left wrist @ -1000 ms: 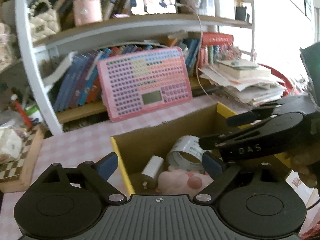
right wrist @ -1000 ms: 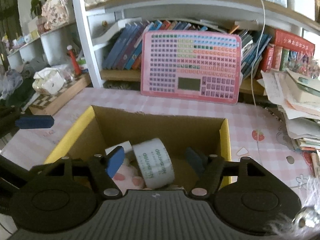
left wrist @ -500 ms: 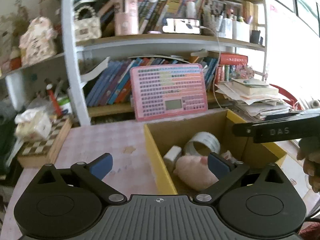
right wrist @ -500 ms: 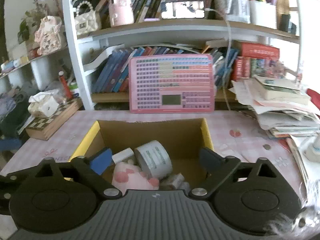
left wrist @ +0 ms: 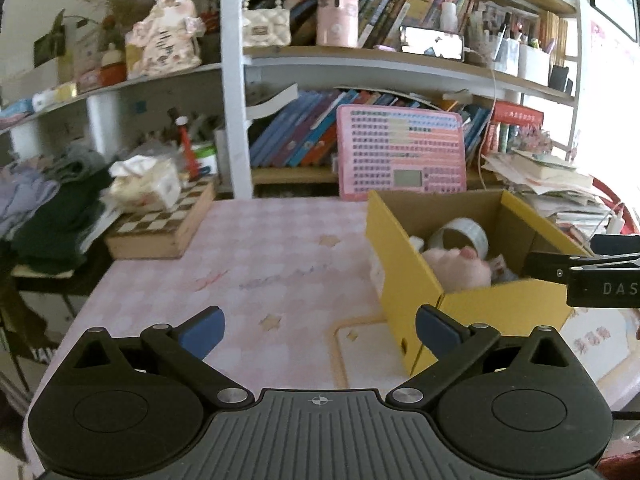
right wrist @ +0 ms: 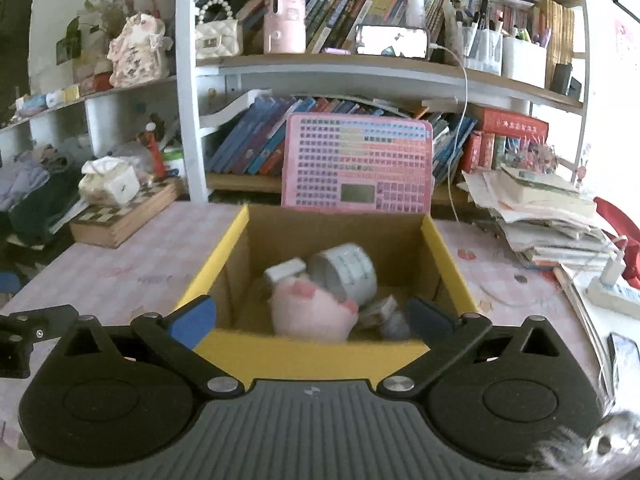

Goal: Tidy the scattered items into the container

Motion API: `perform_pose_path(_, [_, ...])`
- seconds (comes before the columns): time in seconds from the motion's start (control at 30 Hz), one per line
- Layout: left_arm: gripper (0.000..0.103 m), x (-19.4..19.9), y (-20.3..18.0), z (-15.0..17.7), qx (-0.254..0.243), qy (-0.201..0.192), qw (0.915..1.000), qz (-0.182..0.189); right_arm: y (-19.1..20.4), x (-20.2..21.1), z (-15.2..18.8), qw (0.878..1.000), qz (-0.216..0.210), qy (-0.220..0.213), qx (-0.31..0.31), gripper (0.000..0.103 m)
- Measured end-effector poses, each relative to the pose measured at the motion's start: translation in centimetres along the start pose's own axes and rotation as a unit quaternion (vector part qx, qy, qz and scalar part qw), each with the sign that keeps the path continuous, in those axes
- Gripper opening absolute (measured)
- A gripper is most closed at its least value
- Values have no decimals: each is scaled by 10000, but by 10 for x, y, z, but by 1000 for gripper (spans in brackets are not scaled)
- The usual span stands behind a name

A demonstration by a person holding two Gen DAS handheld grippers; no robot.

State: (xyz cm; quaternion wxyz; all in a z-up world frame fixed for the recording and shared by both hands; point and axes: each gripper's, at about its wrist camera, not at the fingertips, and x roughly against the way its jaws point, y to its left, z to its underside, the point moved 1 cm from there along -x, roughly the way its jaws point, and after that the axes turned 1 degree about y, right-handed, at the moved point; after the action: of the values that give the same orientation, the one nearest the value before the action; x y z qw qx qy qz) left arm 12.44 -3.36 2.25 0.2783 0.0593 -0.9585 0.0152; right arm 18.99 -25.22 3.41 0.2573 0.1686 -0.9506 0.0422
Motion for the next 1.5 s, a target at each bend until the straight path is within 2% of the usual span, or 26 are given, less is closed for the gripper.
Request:
perform_pose_path(0.4, [103,42,15,46,-171,529,9983,162,49,38,46,9978,-25,646,-113,103])
perform_pose_path(0.67, [103,57,24,71,-236,945,9948,284,74,46,67,9943,-102,1047,-156,103])
perform_pose_path(1.0, [103,65,31,87,-241,1248,9913,339,99,51,77,9921,-234,1233,44,103])
perform_pose_path(1.5, [103,64,34,87,-198,1258,9909,441,103,52,76,9918,-134,1267,58,103])
